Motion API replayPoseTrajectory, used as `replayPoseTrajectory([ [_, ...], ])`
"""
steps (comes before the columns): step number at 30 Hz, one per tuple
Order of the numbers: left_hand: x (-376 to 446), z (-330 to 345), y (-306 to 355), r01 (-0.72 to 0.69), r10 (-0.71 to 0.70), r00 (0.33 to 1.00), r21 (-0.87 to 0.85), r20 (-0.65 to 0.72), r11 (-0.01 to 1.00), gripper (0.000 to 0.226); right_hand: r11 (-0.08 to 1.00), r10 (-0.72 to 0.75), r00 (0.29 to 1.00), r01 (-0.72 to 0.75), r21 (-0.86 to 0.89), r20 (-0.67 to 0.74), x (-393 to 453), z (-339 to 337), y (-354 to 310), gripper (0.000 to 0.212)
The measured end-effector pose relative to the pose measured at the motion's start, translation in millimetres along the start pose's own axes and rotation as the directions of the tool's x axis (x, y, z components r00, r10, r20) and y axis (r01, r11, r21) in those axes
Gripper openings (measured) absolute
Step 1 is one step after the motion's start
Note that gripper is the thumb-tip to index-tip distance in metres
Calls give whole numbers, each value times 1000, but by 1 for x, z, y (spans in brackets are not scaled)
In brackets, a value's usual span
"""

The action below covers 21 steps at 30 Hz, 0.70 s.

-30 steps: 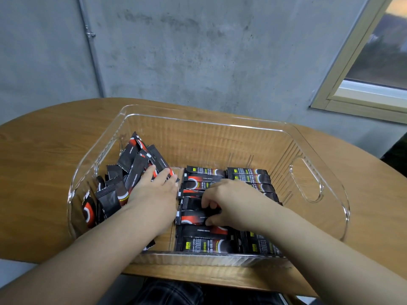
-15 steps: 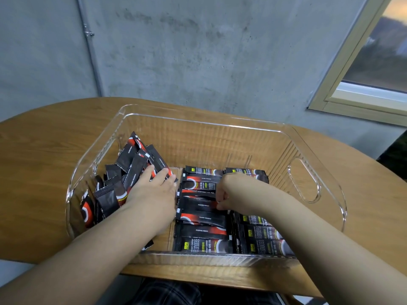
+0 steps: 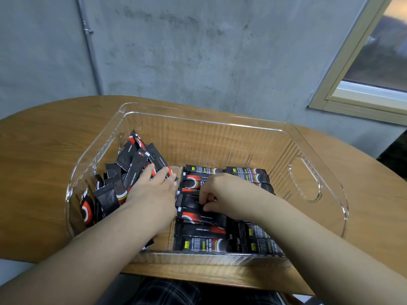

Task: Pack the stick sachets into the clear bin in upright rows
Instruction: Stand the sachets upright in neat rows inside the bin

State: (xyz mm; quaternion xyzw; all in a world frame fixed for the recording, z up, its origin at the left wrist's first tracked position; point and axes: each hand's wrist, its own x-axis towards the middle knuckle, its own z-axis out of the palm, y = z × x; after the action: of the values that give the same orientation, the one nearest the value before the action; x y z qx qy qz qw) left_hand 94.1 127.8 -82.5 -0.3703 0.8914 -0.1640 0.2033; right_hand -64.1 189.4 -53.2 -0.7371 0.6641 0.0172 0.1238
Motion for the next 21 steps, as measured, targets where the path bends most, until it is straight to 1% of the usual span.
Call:
replayPoseTrajectory([
  [2, 0, 1, 0, 1, -1, 1000, 4, -2, 1000, 59, 1000, -3, 1000, 3, -6, -1, -2, 3, 1, 13],
  [7, 1, 2, 0, -2, 1, 1000, 15, 2, 1000, 59, 1000, -15, 998, 15, -8, -59, -5, 1, 6, 18],
  [10, 2, 2, 0, 4, -4, 1000, 14, 13, 1000, 60, 1000, -9, 999, 8, -16, -42, -5, 5, 7, 23],
  [13, 2, 2, 0, 8, -8, 1000, 5, 15, 1000, 60, 999, -30, 999, 31, 13, -24, -4, 8, 7, 23],
  [16, 2, 2, 0, 9, -9, 1000, 5, 11, 1000, 59, 999, -31, 998, 32, 11, -55, -5, 3, 10, 23],
  [19, 2, 2, 0, 8, -8, 1000, -1, 10, 1000, 59, 999, 42, 989, -41, 7, -144, -14, -10, 19, 20],
  [21, 3, 2, 0, 10, -10, 1000, -3, 4, 1000, 59, 993, 107, 984, -112, -24, -144, -23, -18, 28, 21],
])
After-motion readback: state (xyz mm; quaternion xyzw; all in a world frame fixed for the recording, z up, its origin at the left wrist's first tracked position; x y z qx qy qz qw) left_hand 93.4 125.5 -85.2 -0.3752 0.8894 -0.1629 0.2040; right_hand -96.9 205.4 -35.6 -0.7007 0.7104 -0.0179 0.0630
